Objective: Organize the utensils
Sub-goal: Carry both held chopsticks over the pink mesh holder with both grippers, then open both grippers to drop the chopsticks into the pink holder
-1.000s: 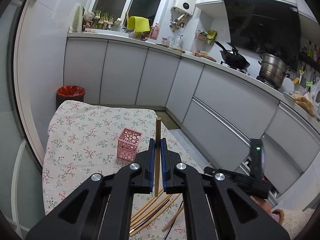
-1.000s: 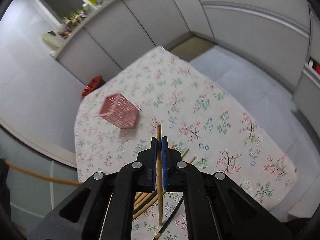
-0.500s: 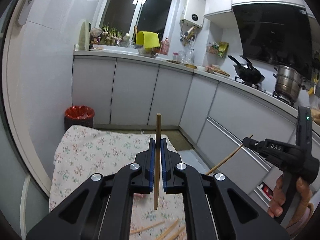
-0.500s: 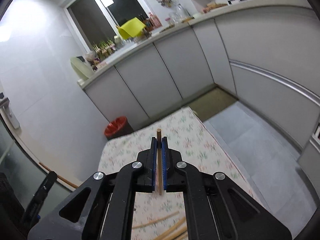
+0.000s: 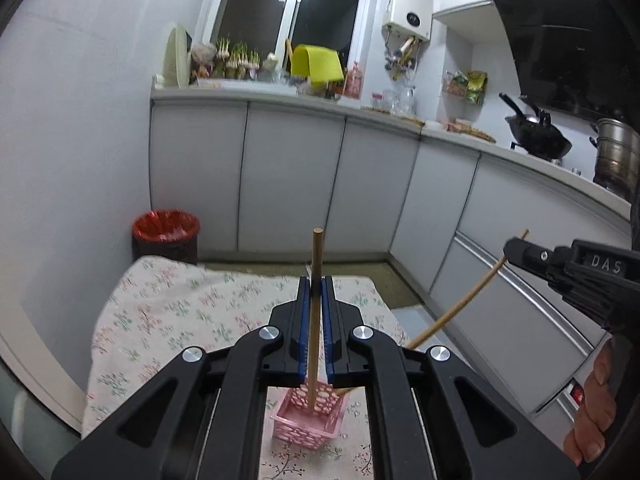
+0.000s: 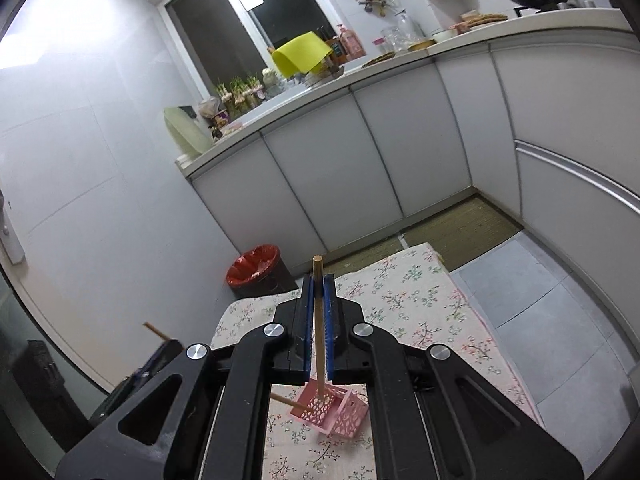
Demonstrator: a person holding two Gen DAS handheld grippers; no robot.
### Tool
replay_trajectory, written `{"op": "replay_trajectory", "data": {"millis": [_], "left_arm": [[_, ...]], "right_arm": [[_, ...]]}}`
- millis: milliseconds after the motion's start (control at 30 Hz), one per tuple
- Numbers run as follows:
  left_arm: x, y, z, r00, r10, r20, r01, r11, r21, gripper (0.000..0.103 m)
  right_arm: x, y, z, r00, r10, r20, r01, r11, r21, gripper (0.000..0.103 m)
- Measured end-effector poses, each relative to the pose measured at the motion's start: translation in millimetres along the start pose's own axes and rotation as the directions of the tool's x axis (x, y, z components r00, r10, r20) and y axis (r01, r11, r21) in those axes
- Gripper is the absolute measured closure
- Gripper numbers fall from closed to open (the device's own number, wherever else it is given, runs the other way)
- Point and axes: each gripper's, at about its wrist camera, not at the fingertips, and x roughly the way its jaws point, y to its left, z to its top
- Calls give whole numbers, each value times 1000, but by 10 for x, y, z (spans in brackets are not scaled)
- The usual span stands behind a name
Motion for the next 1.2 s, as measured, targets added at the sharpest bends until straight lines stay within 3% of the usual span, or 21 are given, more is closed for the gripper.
{"op": "replay_trajectory", "data": {"millis": [100, 233, 300, 467, 533, 600, 700, 800, 1033, 1100, 1200], "left_arm": [[83, 47, -127, 1000, 21, -19, -21, 1000, 5, 97], [-133, 126, -105, 999, 19, 45, -19, 1000, -3, 93], [-281, 204, -61, 997, 12, 78, -9, 999, -41, 79], [-561, 285, -23, 988, 40, 151, -31, 998, -63, 72], [-606, 314, -22, 985, 56, 163, -46, 997, -64, 71], [-646, 340, -47, 985, 70, 159, -60, 996, -66, 70], [-683, 385, -70, 986, 83, 147, -73, 995, -74, 69], [-724, 408, -86, 985, 94, 144, -81, 992, -94, 61], [-837, 318, -199, 986, 112, 124, -101, 991, -91, 51], [-867, 287, -227, 986, 118, 117, -108, 990, -91, 44], [-912, 204, -252, 986, 117, 114, -108, 990, -87, 42]], "right_arm": [[201, 51, -127, 1000, 3, -23, -4, 1000, -28, 99], [355, 136, -224, 999, -6, -42, 3, 998, -64, 99], [397, 190, -259, 999, -13, -47, 9, 996, -84, 99], [512, 345, -328, 998, -26, -64, 17, 990, -140, 98], [580, 389, -374, 997, -39, -73, 28, 987, -155, 89], [622, 394, -413, 996, -43, -80, 31, 988, -149, 65], [593, 387, -428, 995, -65, -70, 54, 988, -145, 65], [502, 401, -423, 994, -92, -51, 82, 983, -166, 62], [254, 325, -430, 991, -129, -19, 125, 982, -144, 40], [179, 309, -451, 990, -141, -12, 137, 980, -143, 30], [39, 304, -510, 987, -160, 13, 160, 975, -155, 25]]}}
